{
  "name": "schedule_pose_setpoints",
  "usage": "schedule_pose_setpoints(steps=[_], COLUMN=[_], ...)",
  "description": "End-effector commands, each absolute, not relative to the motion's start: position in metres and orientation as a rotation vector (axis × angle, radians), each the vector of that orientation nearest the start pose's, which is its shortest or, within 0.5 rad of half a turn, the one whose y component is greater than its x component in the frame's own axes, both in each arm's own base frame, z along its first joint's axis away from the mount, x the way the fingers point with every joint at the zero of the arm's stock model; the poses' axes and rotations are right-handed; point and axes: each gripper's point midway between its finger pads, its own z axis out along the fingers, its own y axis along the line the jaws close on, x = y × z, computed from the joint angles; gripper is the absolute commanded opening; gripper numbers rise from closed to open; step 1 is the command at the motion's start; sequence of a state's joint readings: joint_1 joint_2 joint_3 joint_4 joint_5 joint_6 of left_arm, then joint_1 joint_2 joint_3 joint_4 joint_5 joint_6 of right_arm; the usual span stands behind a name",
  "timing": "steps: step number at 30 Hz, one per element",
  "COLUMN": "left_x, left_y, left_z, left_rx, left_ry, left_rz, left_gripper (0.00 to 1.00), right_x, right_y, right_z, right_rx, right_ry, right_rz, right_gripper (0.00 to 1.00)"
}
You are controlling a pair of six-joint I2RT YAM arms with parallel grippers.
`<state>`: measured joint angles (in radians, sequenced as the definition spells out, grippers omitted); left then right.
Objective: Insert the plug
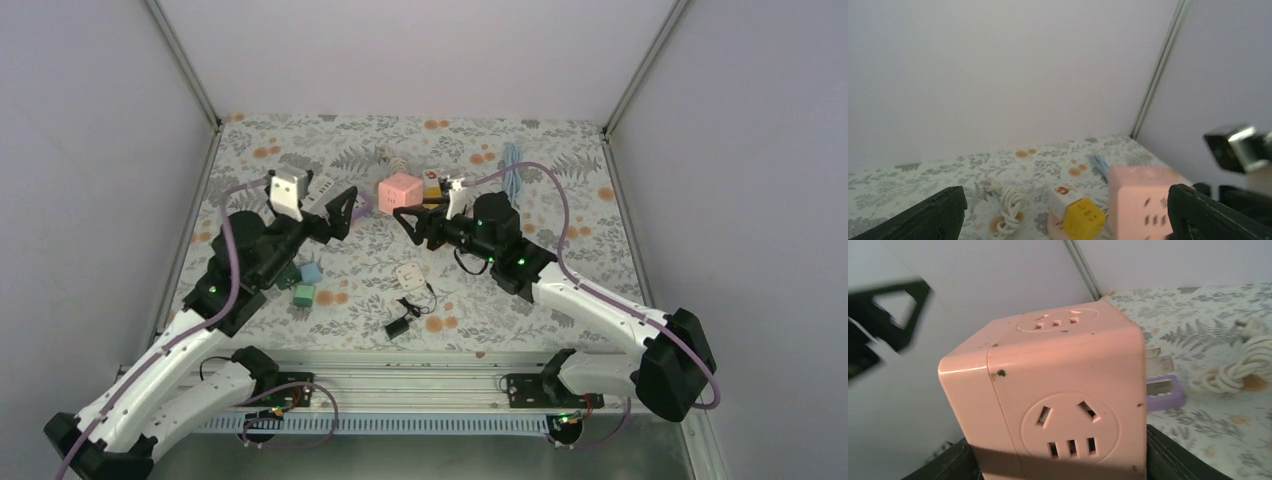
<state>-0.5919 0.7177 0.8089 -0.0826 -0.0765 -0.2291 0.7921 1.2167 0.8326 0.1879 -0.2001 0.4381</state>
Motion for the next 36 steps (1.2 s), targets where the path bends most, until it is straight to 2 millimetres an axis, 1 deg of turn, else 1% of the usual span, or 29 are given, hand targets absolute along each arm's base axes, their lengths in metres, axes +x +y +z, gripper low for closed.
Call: schedule_pose_setpoints(steps=[1,4,7,8,10,13,15,18,22,25,27,29,31,33,36], left_x=[0.279,0.286,0.287,0.284,0.274,0.261,0.26,0.267,0.27,0.283,0.284,0.285,0.295,0.307,0.31], left_y=[-0.171,-0.184,-0.195,-0.198,-0.206,-0.211,-0.217,-0.229,-0.234,-0.245,-0.251,-0.259,-0.263,-0.259,-0.26], left_z=[0.358,0.341,0.339,0.339,0.343,0.348,0.35,0.352,0.364,0.362,0.364,0.367,0.363,0.359,0.355], left_rx=[0.297,0.36,0.404,0.419,0.47,0.501,0.511,0.507,0.448,0.412,0.391,0.377,0.343,0.269,0.239], left_ry=[1.535,1.537,1.475,1.435,1.318,1.173,1.136,1.127,1.053,1.077,1.066,1.06,1.106,1.158,1.183], left_rz=[-0.499,-0.486,-0.489,-0.496,-0.522,-0.54,-0.55,-0.521,-0.468,-0.404,-0.387,-0.411,-0.417,-0.389,-0.408], left_gripper=[1.0,1.0,1.0,1.0,1.0,1.0,1.0,1.0,1.0,1.0,1.0,1.0,1.0,1.0,0.96], right_x=[0.269,0.276,0.279,0.281,0.281,0.282,0.282,0.28,0.282,0.283,0.283,0.284,0.283,0.283,0.283], right_y=[0.323,0.316,0.312,0.311,0.313,0.317,0.319,0.321,0.321,0.321,0.321,0.321,0.321,0.321,0.32], right_z=[0.329,0.339,0.35,0.353,0.358,0.363,0.363,0.366,0.365,0.366,0.366,0.365,0.365,0.366,0.366], right_rx=[-0.288,-0.159,-0.055,-0.024,0.009,0.056,0.099,0.153,0.2,0.217,0.217,0.222,0.222,0.215,0.218], right_ry=[1.753,1.759,1.754,1.755,1.76,1.783,1.796,1.797,1.805,1.801,1.8,1.802,1.802,1.798,1.795], right_rz=[1.349,1.483,1.619,1.659,1.722,1.792,1.838,1.92,1.932,1.94,1.938,1.939,1.943,1.946,1.939], right_gripper=[0.54,0.54,0.52,0.52,0.52,0.53,0.53,0.53,0.52,0.52,0.52,0.52,0.52,0.52,0.52])
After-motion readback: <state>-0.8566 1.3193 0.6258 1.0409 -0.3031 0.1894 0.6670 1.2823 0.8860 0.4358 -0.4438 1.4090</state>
